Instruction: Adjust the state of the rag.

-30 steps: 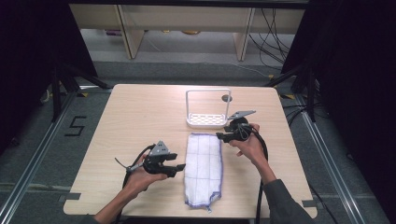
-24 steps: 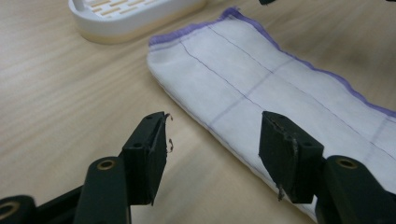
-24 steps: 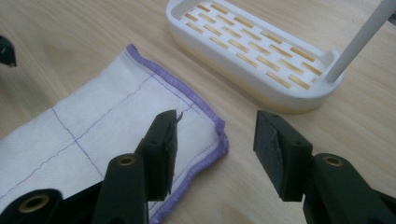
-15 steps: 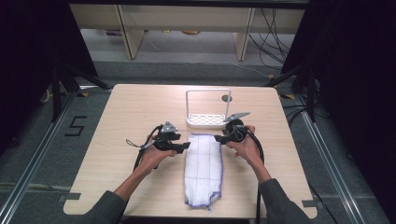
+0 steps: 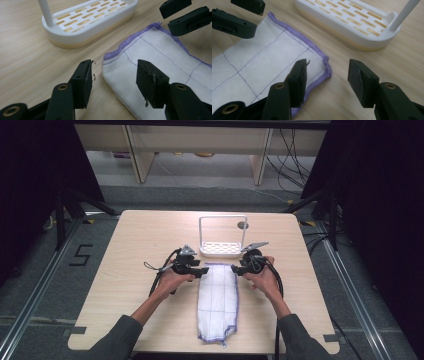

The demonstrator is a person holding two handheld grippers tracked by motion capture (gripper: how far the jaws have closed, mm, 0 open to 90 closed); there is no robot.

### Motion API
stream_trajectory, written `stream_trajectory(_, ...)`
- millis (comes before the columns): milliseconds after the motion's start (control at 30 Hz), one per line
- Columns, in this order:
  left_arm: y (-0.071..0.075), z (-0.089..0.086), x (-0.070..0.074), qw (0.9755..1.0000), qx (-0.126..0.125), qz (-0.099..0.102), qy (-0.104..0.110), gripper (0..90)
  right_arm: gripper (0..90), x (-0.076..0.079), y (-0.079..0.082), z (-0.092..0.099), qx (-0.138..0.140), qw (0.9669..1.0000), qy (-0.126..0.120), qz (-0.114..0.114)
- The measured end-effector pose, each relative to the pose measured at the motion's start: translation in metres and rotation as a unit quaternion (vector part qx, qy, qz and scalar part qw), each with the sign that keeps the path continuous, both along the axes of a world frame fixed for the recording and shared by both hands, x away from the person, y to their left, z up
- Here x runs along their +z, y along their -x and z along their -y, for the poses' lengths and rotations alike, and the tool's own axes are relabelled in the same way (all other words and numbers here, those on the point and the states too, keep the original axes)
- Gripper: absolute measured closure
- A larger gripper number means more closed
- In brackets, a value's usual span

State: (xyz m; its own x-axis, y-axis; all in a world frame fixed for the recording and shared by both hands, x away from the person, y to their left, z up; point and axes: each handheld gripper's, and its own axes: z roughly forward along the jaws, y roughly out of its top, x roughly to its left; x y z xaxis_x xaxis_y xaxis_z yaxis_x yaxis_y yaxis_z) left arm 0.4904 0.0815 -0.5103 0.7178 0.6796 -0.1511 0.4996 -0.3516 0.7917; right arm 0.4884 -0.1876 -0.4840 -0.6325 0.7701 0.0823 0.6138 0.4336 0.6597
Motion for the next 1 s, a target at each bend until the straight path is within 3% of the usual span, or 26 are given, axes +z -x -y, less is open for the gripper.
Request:
stream_trajectory(67,-0.002,0.002,-0.002,1.0000,-0.007,0.000,-0.004,48.6,50.2,-0.002,-0.002,-0.001,0.004,1.0000,-0.002,0.006)
stream_trajectory(133,-0.004,0.003,-0.004,0.9999,-0.008,0.003,-0.009,49.0,49.4,-0.001,-0.002,-0.003,-0.001,1.0000,-0.003,-0.003)
stream_trajectory(167,-0.005,0.002,-0.004,0.9999,-0.008,0.001,-0.008,49.7,48.7,-0.004,-0.003,-0.003,0.002,1.0000,-0.004,0.008)
stream_trajectory(200,-0.006,0.003,-0.005,1.0000,-0.006,0.000,-0.002,51.0,48.1,-0.004,-0.003,-0.005,-0.002,1.0000,-0.008,0.003)
stream_trajectory(233,-0.007,0.003,-0.005,1.0000,-0.005,0.001,-0.004,51.5,47.7,-0.003,-0.004,-0.004,0.004,1.0000,0.002,0.006)
stream_trajectory(333,-0.007,0.005,-0.005,0.9997,-0.019,0.005,-0.013,56.7,47.5,-0.003,-0.003,-0.008,-0.004,1.0000,-0.001,-0.006)
stream_trajectory(367,-0.007,0.005,-0.005,0.9997,-0.018,0.004,-0.014,57.4,47.3,-0.005,-0.005,-0.008,0.003,1.0000,-0.001,0.005)
stream_trajectory(400,-0.008,0.005,-0.006,0.9998,-0.019,0.000,-0.010,59.3,47.2,-0.004,-0.005,-0.009,0.000,1.0000,-0.003,-0.004)
stream_trajectory(433,-0.008,0.006,-0.007,0.9998,-0.018,-0.003,-0.003,61.0,47.0,-0.007,-0.007,-0.010,0.001,0.9999,-0.006,0.008)
stream_trajectory(467,-0.009,0.005,-0.008,0.9996,-0.024,0.000,-0.012,62.9,47.0,-0.006,-0.007,-0.010,0.005,1.0000,0.002,0.001)
stream_trajectory(533,-0.010,0.006,-0.010,0.9998,-0.022,-0.001,0.000,69.2,46.9,-0.008,-0.008,-0.012,0.001,1.0000,-0.002,0.002)
stream_trajectory(567,-0.010,0.007,-0.010,0.9998,-0.022,0.000,0.000,71.7,46.8,-0.007,-0.008,-0.013,0.000,1.0000,-0.001,-0.010)
stream_trajectory(600,-0.010,0.005,-0.009,0.9995,-0.030,0.001,-0.009,74.5,46.8,-0.009,-0.008,-0.014,-0.001,1.0000,0.000,0.002)
stream_trajectory(700,-0.008,0.007,-0.008,0.9996,-0.025,0.009,-0.005,79.5,46.7,-0.009,-0.008,-0.015,-0.001,0.9999,0.004,-0.012)
stream_trajectory(867,-0.008,0.005,-0.007,0.9992,-0.035,0.011,-0.019,82.0,46.7,-0.014,-0.010,-0.018,-0.003,0.9998,0.016,-0.011)
stream_trajectory(1000,-0.006,0.006,-0.007,0.9995,-0.026,0.012,-0.014,83.3,46.7,-0.017,-0.011,-0.020,-0.002,0.9999,0.017,-0.004)
